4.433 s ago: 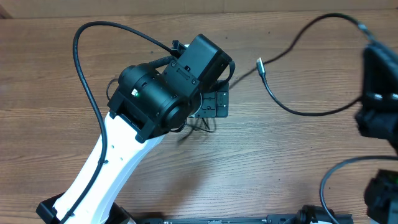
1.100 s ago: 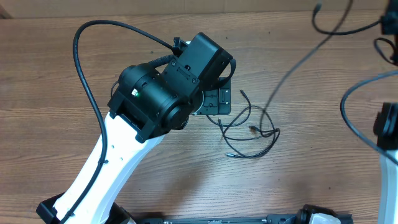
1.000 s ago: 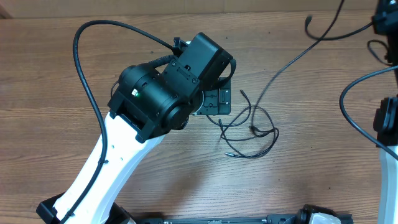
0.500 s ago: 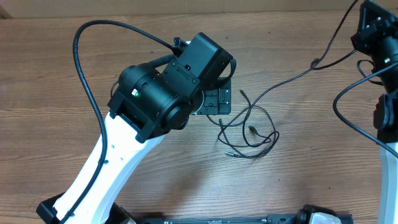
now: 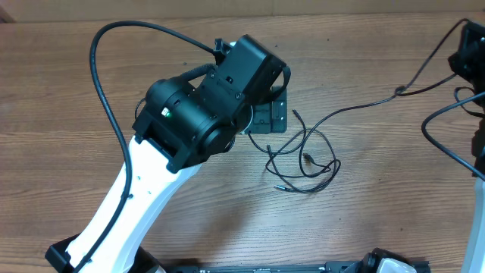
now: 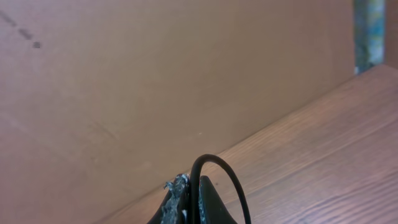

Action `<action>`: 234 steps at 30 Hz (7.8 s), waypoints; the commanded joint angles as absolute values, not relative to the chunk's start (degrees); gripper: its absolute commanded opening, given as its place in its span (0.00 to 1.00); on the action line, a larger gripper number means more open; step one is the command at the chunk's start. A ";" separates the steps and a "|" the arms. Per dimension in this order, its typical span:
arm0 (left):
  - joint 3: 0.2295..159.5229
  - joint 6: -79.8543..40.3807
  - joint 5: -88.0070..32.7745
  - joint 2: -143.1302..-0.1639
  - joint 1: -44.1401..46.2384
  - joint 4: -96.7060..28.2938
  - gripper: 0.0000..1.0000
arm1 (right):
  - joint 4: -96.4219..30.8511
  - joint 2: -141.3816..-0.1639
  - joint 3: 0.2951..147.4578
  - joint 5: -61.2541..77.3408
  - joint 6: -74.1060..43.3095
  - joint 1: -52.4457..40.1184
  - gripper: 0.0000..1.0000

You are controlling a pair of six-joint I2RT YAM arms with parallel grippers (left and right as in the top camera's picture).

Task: Untangle cables

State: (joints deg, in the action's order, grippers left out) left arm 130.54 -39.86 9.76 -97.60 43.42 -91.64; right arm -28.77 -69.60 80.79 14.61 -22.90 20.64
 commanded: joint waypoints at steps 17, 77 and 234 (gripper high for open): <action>131.24 -25.02 -6.87 -117.05 43.16 -96.82 0.99 | -30.57 -72.58 82.46 13.98 -22.37 34.68 0.04; 105.03 -72.47 -24.67 -120.77 46.54 -77.93 0.04 | -31.46 -79.33 82.46 16.14 -22.44 37.36 0.04; 131.35 -34.89 -11.73 -96.75 11.66 -95.50 0.04 | -64.40 -105.84 104.97 58.67 23.18 20.58 1.00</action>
